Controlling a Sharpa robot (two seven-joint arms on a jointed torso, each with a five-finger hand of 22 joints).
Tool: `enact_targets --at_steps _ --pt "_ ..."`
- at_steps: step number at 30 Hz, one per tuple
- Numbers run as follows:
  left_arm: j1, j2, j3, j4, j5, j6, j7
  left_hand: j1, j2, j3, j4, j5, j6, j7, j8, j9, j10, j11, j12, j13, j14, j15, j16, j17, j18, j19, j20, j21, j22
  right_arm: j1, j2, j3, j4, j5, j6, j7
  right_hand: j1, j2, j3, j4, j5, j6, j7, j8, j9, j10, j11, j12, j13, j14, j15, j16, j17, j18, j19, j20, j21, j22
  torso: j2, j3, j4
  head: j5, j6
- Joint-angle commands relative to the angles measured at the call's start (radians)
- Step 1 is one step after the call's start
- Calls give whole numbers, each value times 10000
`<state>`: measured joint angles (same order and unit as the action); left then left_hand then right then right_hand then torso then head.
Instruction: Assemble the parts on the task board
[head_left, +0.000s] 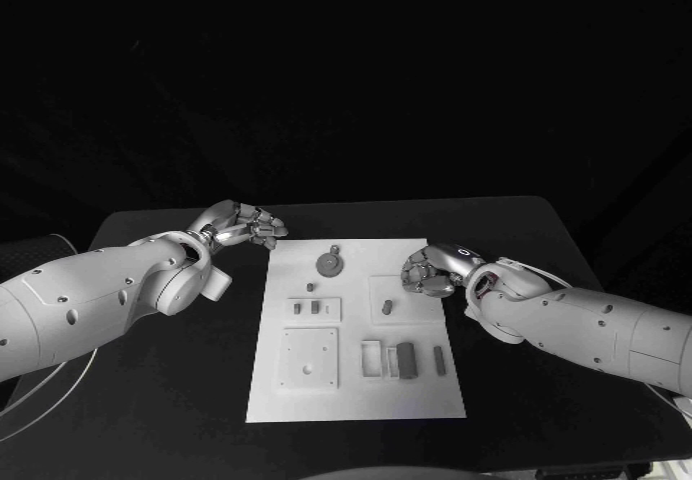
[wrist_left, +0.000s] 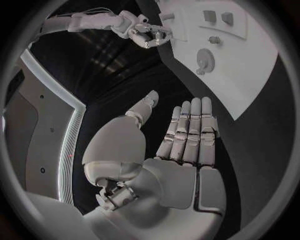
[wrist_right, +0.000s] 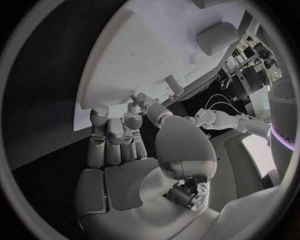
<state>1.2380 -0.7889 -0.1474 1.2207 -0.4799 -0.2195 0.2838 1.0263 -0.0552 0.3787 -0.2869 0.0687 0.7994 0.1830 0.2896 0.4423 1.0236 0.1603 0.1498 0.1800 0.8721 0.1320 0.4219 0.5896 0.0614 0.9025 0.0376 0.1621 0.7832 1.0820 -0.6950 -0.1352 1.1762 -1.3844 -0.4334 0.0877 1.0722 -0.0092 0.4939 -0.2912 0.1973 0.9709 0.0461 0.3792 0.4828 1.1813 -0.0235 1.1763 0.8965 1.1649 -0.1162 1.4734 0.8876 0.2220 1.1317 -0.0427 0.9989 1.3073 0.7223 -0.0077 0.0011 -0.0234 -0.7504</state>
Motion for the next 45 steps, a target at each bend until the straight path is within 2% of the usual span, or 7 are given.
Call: enact_targets --at_steps 1,17,24,29,37,39,45 --pt "7 22 8 -5 57 120 53 75 14 -65 3 -45 -56 -12 -42 -14 30 55 -45 -19 41 51 -37 13 170 55 -1 -58 -9 -5 -46 13 64 2 -77 90 -103 9 -19 40 67 434 396 3 18 42 -18 -40 7 13 -63 4 -9 398 91 6 42 131 -3 -5 -4 3 3" --pt "7 -11 8 -13 57 116 62 72 9 -79 5 -44 -69 -12 -50 -19 27 60 -66 -31 31 55 -54 19 168 46 2 -69 -14 23 -287 125 382 205 -73 91 -168 -5 0 44 68 457 386 -8 20 73 -28 -58 8 41 -73 -1 -16 398 117 -4 44 123 0 2 0 33 4" --pt "7 -19 9 -16 31 12 97 77 -2 -88 1 -43 -65 -11 -48 -19 33 61 -77 -38 10 63 -74 21 164 28 6 -83 -19 139 -492 262 908 453 184 -60 -193 -8 9 47 68 464 383 -13 20 84 -31 -66 9 50 -78 -4 -19 398 127 -8 43 119 -1 1 -5 30 8" --pt "8 -17 10 -35 30 -85 105 93 -13 -98 -2 -42 -58 -20 -44 -18 43 61 -93 -48 -29 79 -108 22 155 -8 18 -109 -29 300 -627 307 1364 596 216 -122 -280 -6 17 65 67 465 384 -33 18 95 -32 -86 9 57 -84 -17 -25 398 135 -13 36 111 -11 -20 -28 24 6" --pt "8 21 10 -58 58 -180 96 99 -23 -105 -1 -42 -61 -27 -45 -20 55 59 -100 -52 -46 87 -125 25 152 -23 26 -121 -33 485 -648 345 2186 691 305 -192 -304 -6 21 66 67 466 384 -39 17 98 -32 -92 11 60 -86 -20 -27 398 138 -16 33 108 -25 -11 20 59 2" --pt "8 24 10 -57 58 -213 94 100 -27 -107 -1 -43 -62 -27 -46 -20 57 59 -101 -53 -48 89 -128 26 152 -26 27 -123 -34 532 -600 346 2344 691 366 -213 -307 -6 23 66 67 466 384 -40 17 98 -32 -93 11 60 -86 -21 -27 398 138 -17 33 108 -24 -11 -2 106 26" --pt "11 28 10 -8 59 -286 81 105 -37 -113 -1 -43 -58 -32 -44 -20 70 55 -105 -56 -62 95 -141 28 150 -38 32 -132 -37 570 -149 344 2502 688 567 -235 -314 4 34 61 70 467 382 -45 16 101 -33 -97 12 61 -88 -23 -28 398 139 -20 29 105 -50 -3 1 296 77"
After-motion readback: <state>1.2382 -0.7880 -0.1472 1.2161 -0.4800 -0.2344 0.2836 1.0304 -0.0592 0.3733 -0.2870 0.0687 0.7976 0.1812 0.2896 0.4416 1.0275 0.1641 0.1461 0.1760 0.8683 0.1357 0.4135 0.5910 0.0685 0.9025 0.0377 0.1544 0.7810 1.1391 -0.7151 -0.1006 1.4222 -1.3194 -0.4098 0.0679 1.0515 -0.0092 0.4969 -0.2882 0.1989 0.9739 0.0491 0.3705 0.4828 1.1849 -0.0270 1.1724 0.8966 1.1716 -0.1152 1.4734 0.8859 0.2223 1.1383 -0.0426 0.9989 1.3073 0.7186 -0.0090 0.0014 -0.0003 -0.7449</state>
